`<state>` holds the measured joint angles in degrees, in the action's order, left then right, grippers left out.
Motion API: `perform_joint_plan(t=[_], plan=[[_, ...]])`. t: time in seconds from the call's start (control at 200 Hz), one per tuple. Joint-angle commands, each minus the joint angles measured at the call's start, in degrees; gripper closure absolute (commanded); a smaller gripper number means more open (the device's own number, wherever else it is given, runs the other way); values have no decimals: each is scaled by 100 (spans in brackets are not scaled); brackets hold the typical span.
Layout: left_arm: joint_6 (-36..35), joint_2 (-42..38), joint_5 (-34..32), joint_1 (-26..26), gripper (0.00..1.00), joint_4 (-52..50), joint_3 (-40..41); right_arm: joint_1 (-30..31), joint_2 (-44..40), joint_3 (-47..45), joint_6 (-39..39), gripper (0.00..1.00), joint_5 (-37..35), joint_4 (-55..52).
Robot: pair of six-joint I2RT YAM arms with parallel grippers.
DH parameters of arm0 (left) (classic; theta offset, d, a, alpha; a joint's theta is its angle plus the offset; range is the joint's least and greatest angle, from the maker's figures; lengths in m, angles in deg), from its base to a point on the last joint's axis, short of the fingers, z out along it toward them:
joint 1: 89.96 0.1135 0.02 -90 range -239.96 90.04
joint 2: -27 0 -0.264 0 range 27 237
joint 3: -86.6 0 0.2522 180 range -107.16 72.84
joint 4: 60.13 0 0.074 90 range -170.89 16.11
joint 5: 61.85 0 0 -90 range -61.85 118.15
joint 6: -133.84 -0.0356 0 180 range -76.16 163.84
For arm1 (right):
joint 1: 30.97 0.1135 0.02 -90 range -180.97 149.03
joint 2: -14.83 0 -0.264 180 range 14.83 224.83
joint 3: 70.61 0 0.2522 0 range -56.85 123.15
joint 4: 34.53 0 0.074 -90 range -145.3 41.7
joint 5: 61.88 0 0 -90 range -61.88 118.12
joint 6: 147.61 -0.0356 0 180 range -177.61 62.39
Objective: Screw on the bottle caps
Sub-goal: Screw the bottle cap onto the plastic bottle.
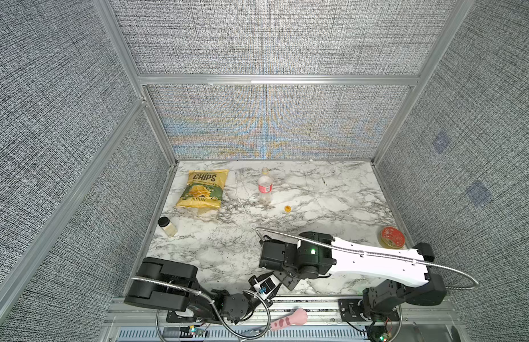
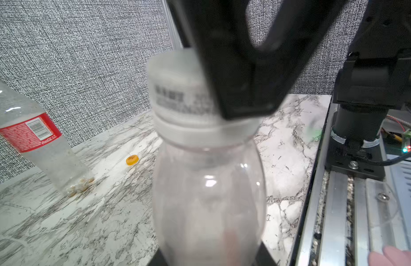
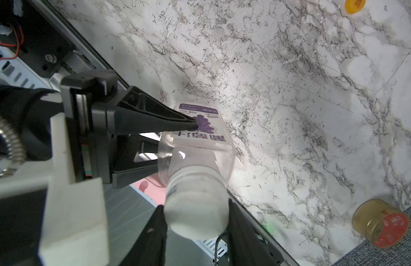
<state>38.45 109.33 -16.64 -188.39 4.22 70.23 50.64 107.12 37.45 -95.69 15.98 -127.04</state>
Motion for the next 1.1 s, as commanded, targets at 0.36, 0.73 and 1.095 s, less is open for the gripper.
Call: perform_joint_plan(t=[0.36, 0.73, 1.095], plan=[[-164, 55, -21, -26, 68, 680, -30, -100, 18, 212, -488, 53, -43, 329], [-130, 26, 49, -19, 68, 654, -24, 19, -461, 638, 869, 26, 129, -273], [-35, -15, 114, -24, 68, 506, -30, 237, -134, 677, 1374, 33, -201, -746]])
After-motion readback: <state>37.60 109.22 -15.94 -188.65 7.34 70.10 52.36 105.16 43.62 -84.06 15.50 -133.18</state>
